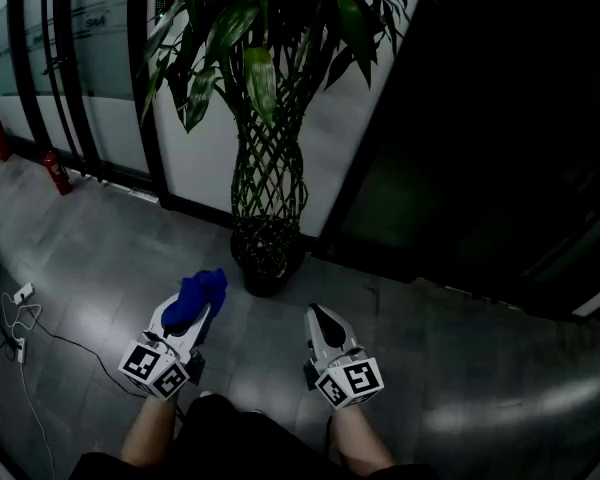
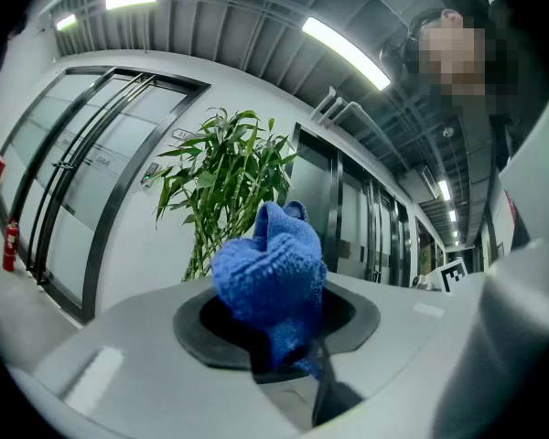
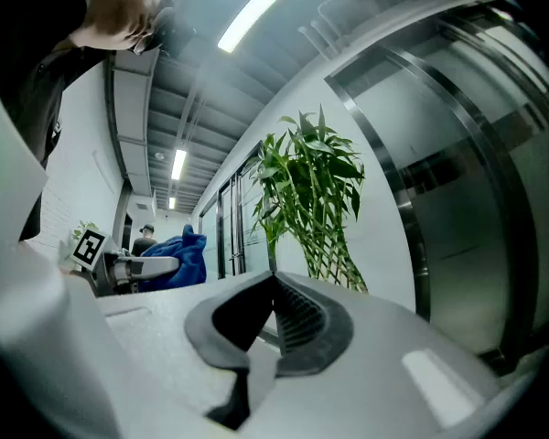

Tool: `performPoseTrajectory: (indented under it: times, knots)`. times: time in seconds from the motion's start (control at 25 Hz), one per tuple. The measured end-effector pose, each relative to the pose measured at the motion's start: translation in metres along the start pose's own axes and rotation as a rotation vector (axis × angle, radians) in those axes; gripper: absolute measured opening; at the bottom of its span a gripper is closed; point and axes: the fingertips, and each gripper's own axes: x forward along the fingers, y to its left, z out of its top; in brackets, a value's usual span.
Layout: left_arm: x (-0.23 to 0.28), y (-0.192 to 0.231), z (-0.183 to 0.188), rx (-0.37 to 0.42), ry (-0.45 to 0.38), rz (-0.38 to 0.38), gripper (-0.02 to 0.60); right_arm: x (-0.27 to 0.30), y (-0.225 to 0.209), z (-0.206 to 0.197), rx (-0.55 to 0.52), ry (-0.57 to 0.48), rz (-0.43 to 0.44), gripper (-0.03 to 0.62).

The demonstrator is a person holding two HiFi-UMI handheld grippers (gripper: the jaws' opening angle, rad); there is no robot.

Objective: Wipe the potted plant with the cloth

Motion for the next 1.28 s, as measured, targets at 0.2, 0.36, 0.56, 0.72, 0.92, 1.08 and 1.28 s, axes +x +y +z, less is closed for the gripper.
performPoseTrajectory:
  times: [0.2,0.36,0.56,0.72,0.92,1.08,1.28]
  knots:
    - [0.025,0.012,0.014,-0.048,-0.032,0.026,0.155,0.029,-0.012,0.008,-0.054,0.027,0.028,0.003]
    - [0.046,0.042,0.032,-0.045,-0.060,0.047,0.155,0.070,-0.013,0.010,-0.079,0.020,0.064,0.003]
    - [0.085,0.076,0.057,-0.024,-0.083,0.014,0.155,0.133,-0.022,0.030,-0.124,-0.002,0.083,0.003]
    - [0.122,0.090,0.087,-0.008,-0.103,-0.054,0.155,0.186,-0.034,0.054,-0.157,-0.033,0.093,0.003]
    - [0.155,0.097,0.096,0.018,-0.098,-0.101,0.155,0.235,-0.040,0.073,-0.167,-0.085,0.124,0.003]
    - [0.171,0.095,0.115,0.035,-0.121,-0.095,0.155,0.256,-0.045,0.082,-0.167,-0.094,0.172,0.003]
    - [0.189,0.088,0.158,0.102,-0.182,-0.055,0.155,0.283,-0.049,0.103,-0.195,-0.117,0.260,0.003]
